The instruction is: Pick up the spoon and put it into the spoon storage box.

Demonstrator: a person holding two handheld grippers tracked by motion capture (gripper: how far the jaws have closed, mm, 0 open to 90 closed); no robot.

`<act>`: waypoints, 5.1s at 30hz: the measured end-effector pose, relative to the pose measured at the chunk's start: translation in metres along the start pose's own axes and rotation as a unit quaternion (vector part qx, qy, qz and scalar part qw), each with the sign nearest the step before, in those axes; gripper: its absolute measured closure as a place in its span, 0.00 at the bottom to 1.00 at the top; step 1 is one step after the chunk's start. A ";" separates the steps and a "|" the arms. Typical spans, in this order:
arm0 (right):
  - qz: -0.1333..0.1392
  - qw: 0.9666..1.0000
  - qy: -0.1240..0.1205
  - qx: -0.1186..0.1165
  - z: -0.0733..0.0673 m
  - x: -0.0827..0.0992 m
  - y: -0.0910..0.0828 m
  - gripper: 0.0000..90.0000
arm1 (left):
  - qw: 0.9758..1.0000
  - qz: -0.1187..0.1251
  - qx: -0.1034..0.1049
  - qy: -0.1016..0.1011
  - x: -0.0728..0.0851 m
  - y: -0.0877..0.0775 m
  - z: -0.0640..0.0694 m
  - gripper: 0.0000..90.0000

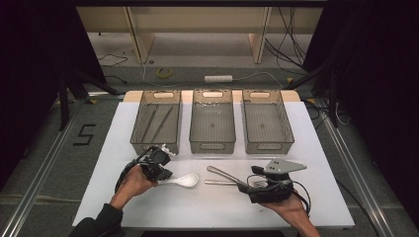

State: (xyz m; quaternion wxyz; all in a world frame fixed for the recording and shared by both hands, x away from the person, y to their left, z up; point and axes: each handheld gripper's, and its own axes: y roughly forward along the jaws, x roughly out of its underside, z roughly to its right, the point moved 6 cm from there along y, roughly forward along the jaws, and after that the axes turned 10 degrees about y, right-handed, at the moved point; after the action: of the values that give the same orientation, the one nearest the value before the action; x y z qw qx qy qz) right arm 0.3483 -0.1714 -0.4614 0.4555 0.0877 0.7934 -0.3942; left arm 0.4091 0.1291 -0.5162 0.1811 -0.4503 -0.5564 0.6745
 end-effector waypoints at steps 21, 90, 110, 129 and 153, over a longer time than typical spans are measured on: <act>-0.004 1.000 -0.001 0.000 0.001 0.001 0.001 0.24 | 0.999 0.013 0.046 0.009 0.001 -0.023 0.021 0.62; -0.010 1.000 -0.004 -0.001 0.000 0.002 0.002 0.25 | 0.996 0.049 0.055 0.044 -0.009 -0.022 0.035 0.84; -0.011 1.000 -0.002 -0.002 0.000 0.002 0.003 0.25 | 0.990 0.139 0.039 0.006 -0.032 -0.041 0.028 0.84; -0.011 1.000 0.001 -0.003 0.001 0.002 0.004 0.25 | 0.984 0.176 0.025 -0.015 -0.066 -0.046 0.011 0.84; -0.012 1.000 0.006 -0.004 0.002 0.002 0.004 0.25 | 0.976 0.211 0.003 -0.055 -0.108 -0.052 -0.025 0.84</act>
State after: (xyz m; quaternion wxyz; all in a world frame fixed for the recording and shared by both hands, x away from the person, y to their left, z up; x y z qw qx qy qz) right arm 0.3505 -0.1709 -0.4655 0.4466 0.0789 0.7987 -0.3955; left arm 0.4734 0.0799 -0.4242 0.0053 -0.5191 -0.4557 0.7231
